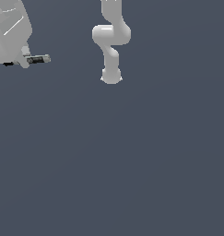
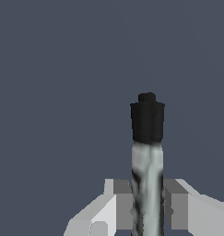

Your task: Pick up the object and move it to a goal position.

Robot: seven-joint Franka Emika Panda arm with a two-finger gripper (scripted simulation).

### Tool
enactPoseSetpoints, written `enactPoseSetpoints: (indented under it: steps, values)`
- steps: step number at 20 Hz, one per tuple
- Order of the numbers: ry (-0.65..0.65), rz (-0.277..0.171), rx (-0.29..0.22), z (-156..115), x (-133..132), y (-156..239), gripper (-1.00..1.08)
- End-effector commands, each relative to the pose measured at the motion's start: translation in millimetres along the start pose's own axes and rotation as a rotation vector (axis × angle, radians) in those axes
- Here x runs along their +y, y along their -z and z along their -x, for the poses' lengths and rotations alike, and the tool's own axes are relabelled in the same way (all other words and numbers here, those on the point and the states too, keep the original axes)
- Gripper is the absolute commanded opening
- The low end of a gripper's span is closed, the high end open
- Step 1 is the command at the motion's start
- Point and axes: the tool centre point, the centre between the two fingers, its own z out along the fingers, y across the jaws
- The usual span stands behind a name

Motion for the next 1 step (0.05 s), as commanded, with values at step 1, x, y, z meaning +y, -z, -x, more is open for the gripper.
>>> enactPoseSetpoints:
  steps: [1]
  values:
    - [0.001,0.000,0.000,-0.7,-0.1,1.3,-1.00]
